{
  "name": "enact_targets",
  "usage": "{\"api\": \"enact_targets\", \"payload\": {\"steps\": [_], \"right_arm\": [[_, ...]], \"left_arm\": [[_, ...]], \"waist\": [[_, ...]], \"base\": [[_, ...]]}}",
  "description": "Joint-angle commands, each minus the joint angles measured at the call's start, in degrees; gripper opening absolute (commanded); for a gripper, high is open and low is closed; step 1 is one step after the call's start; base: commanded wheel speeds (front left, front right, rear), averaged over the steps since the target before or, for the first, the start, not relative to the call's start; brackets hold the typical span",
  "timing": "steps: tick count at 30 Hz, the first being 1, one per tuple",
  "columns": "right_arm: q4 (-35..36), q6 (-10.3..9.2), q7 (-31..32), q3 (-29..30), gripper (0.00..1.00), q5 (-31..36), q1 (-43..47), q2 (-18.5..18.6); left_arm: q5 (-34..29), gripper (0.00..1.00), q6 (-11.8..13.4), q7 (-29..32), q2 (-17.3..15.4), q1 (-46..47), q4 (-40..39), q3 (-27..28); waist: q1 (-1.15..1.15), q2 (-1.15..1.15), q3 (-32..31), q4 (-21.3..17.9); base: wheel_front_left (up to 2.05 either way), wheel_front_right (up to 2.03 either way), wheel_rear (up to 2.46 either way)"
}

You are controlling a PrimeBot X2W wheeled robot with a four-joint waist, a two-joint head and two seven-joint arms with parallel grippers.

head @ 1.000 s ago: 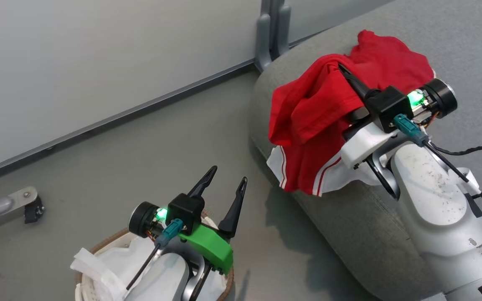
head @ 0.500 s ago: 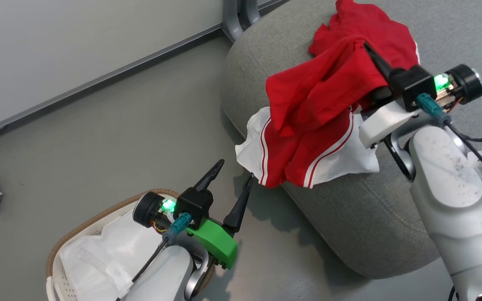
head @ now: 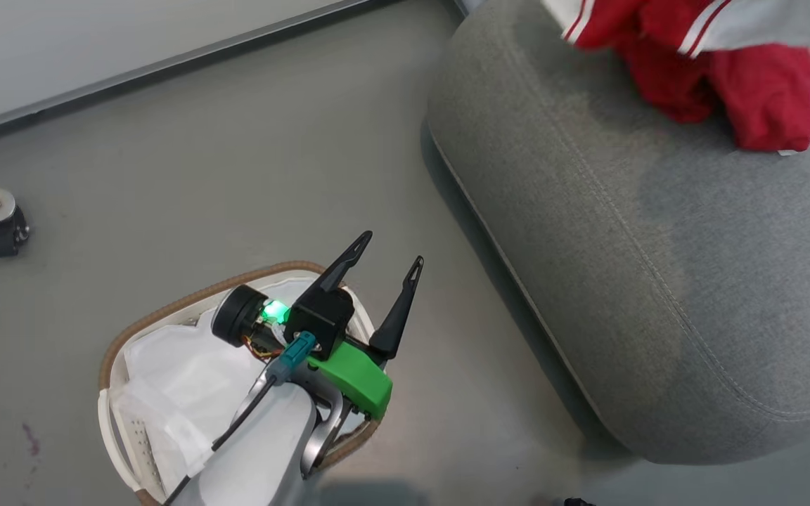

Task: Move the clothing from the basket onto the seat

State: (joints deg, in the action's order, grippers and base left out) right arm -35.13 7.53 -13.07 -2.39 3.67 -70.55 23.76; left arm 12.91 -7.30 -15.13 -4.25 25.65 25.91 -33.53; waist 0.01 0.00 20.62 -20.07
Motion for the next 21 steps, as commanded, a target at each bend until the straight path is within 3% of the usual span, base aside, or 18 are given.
{"api": "enact_targets", "payload": {"steps": [1,5,10,17,21], "right_arm": [[-0.7,-0.08,0.3,0.9,0.0,-0.8,-1.5,1.1],[-3.7,-0.08,0.7,4.0,0.0,-1.0,-4.2,6.5],[-8.7,-0.08,-0.6,8.2,0.0,-1.0,0.4,8.2],[-16.0,-0.08,-2.2,14.3,0.0,3.0,10.2,2.6],[-15.5,-0.08,-2.2,16.6,0.0,4.6,14.1,-1.4]], "left_arm": [[-0.6,1.0,-0.2,0.0,-0.6,1.2,-0.5,0.2],[-1.0,1.0,-0.2,0.0,-1.2,2.6,-1.3,0.2],[-1.5,1.0,-0.2,0.0,-2.1,4.0,-1.9,0.3],[-1.8,1.0,0.3,0.0,-3.6,5.1,-2.3,0.8],[-1.5,1.0,0.4,0.0,-3.6,5.3,-2.0,0.8]], "waist": [[-0.01,0.0,4.0,3.4],[-0.01,0.0,7.3,4.6],[-0.01,0.0,11.0,5.1],[-0.01,0.0,14.0,4.2],[-0.01,0.0,14.1,3.8]], "base": [[0.0,0.0,0.0],[0.0,0.0,0.0],[0.0,0.0,0.0],[0.0,0.0,0.0],[0.0,0.0,0.0]]}}
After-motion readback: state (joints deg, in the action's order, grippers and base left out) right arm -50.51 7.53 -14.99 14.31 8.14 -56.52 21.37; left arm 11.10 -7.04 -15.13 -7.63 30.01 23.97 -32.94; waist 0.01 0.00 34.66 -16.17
